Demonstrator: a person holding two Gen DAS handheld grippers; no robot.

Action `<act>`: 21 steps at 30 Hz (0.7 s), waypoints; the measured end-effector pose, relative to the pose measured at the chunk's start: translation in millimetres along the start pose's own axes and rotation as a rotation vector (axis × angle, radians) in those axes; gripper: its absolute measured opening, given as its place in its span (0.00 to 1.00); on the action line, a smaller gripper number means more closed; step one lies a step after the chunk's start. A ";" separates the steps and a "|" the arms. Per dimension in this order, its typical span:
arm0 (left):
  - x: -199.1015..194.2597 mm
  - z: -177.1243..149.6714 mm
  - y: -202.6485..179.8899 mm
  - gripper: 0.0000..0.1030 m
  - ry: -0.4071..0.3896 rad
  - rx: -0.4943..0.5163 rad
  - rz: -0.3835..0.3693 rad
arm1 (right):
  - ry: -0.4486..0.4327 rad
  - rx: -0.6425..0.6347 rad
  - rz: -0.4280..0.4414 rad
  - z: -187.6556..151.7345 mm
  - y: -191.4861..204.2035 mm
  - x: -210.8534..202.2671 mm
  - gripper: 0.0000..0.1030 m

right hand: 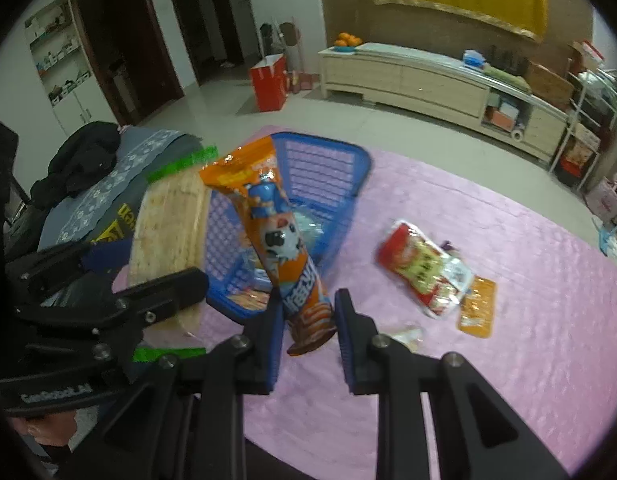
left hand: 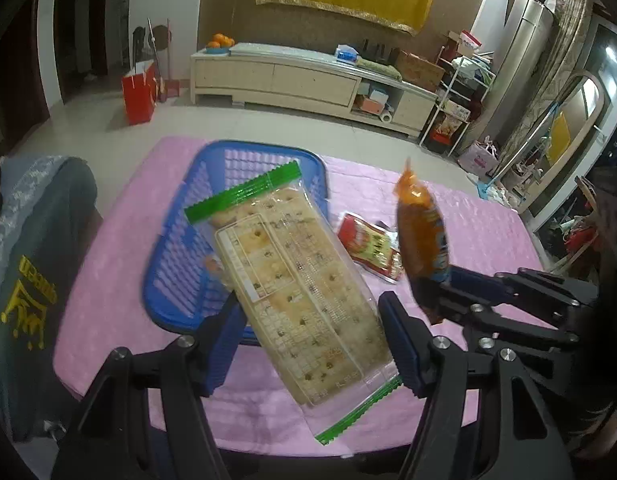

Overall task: Organize snacks
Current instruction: 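Carry both snacks over the basket while the right tool releases the tube snack inside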

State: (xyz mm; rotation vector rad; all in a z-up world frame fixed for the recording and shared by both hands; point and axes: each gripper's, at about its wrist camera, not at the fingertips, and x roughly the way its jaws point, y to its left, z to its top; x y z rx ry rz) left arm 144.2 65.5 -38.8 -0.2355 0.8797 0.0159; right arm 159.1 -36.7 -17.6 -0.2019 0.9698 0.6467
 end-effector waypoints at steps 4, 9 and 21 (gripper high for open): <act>-8.0 2.7 27.6 0.63 -0.013 -0.006 0.013 | 0.005 -0.026 0.006 9.1 22.5 16.1 0.28; -8.6 3.0 52.0 0.63 -0.017 -0.018 0.028 | 0.038 -0.047 0.014 14.7 37.4 38.9 0.28; 12.7 3.2 75.2 0.63 0.004 -0.022 -0.007 | 0.144 -0.046 -0.018 22.4 49.5 86.2 0.28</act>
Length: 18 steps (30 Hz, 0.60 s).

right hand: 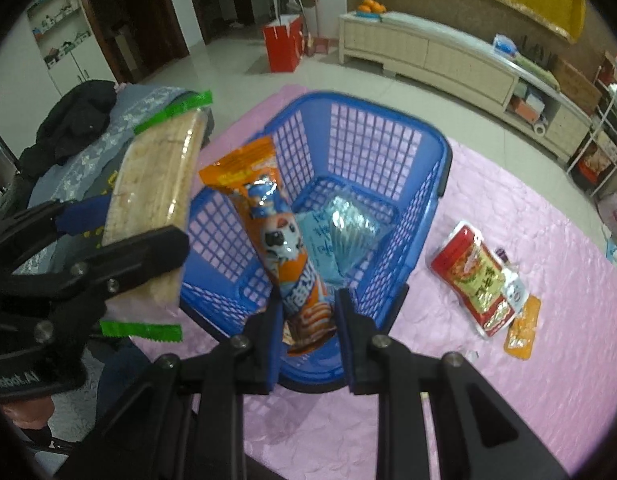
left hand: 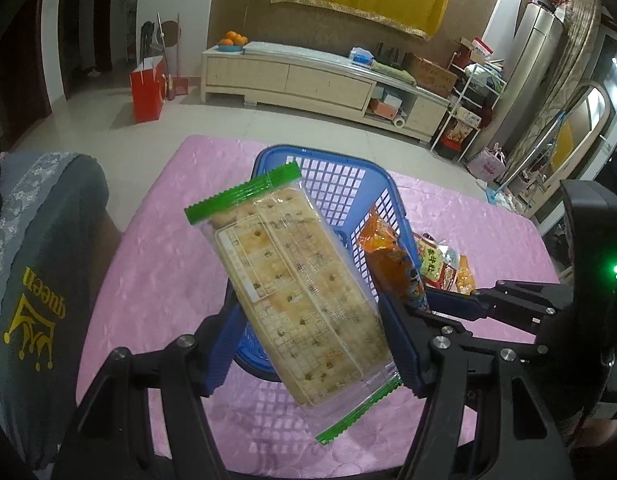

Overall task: Organize snacks
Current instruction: 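Carry both snacks over the basket while the right tool releases the tube snack inside, then lower the cracker pack into the basket and open the left tool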

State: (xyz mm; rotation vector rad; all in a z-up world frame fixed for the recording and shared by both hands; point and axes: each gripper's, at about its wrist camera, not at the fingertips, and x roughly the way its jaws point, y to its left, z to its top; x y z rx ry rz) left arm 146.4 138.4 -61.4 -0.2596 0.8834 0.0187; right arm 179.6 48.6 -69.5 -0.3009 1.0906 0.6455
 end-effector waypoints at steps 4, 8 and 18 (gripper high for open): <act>5.2 -1.0 3.3 0.63 0.018 -0.012 -0.002 | 0.021 0.030 -0.001 -0.1 -2.8 8.5 0.31; 7.0 -0.6 2.5 0.63 0.033 -0.012 0.003 | 0.032 0.073 -0.005 -2.7 -8.9 10.4 0.72; -6.5 -4.8 -11.8 0.63 0.026 0.032 -0.011 | -0.014 0.125 -0.023 -14.4 -20.1 -16.4 0.77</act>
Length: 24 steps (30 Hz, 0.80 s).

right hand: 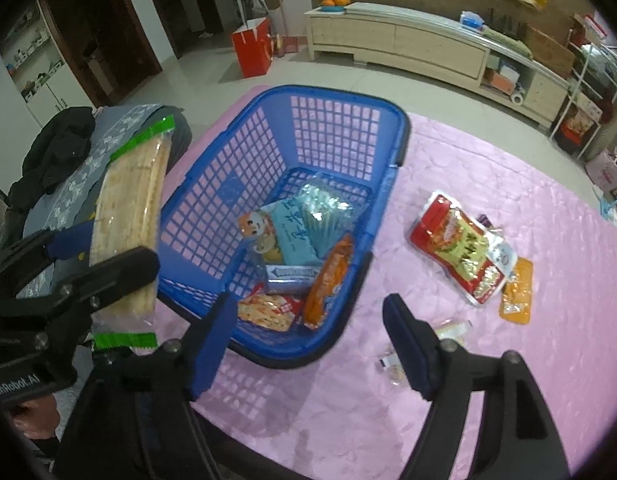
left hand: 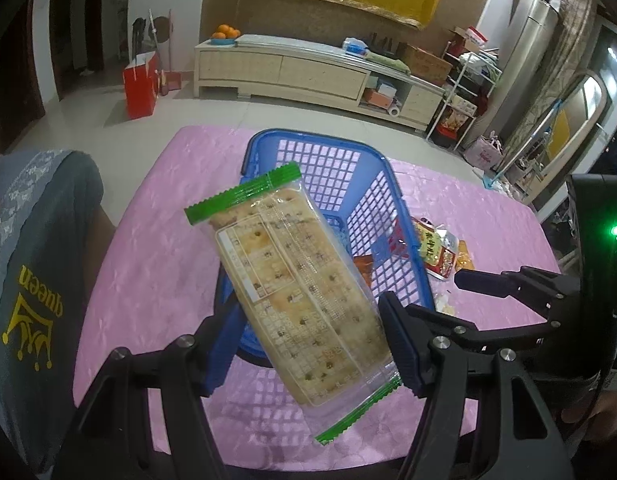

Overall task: Organize snacks
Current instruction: 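Lower the cracker pack into the basket and open the left tool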

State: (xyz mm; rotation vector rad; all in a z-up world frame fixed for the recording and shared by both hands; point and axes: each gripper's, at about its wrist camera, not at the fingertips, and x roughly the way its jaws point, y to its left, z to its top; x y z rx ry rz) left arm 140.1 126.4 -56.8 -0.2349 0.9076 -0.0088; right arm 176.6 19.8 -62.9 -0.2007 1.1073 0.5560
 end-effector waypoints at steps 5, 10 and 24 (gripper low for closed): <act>3.2 4.0 -8.9 0.63 0.009 0.020 -0.024 | -0.049 0.016 -0.030 -4.0 -10.1 -14.9 0.77; 20.6 11.6 -18.1 0.63 0.031 0.044 -0.031 | -0.070 0.030 -0.070 -5.4 -23.2 -15.4 0.77; 90.3 27.8 -36.1 0.63 0.127 0.192 -0.006 | -0.031 0.154 -0.088 -8.1 -71.7 19.2 0.78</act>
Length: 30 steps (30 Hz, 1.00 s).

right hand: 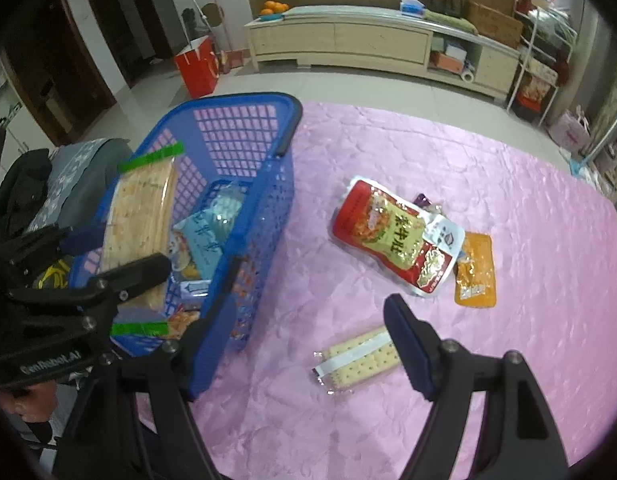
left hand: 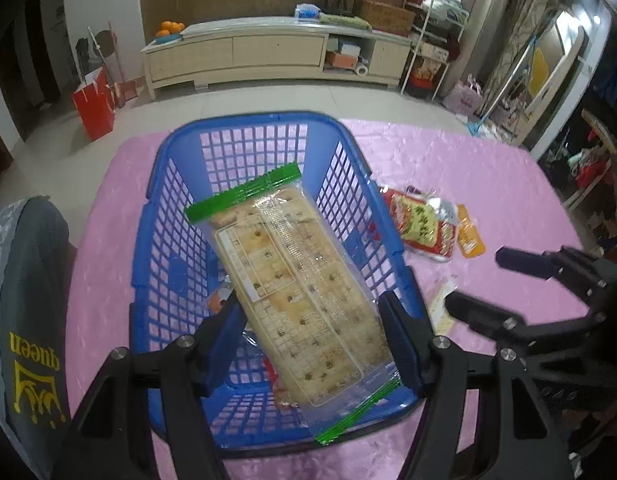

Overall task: Organize snacks
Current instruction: 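Lower the cracker pack into the basket and open the left tool, then withdraw both open tools from the basket toward the remaining snacks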

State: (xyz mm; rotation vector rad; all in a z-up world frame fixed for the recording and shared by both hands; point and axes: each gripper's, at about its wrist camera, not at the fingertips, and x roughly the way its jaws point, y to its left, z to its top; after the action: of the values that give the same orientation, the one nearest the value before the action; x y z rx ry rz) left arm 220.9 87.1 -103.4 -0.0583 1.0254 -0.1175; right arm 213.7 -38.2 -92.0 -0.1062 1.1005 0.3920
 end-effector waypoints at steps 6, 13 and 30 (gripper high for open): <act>12.0 -2.6 -3.4 0.63 0.026 0.012 -0.018 | 0.007 0.006 0.008 -2.0 -2.4 3.4 0.78; 0.3 -4.4 -11.1 0.68 0.009 0.029 0.015 | -0.016 0.022 0.008 -5.8 -9.5 -14.6 0.78; -84.0 -27.5 -84.6 0.75 -0.125 0.156 -0.052 | -0.131 0.036 -0.015 -46.8 -34.5 -110.8 0.78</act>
State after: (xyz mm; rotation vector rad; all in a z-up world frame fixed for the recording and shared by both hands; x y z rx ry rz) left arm 148.3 13.8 -37.5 0.0494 0.8876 -0.2383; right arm 143.1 -111.4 -19.2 -0.0563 0.9763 0.3608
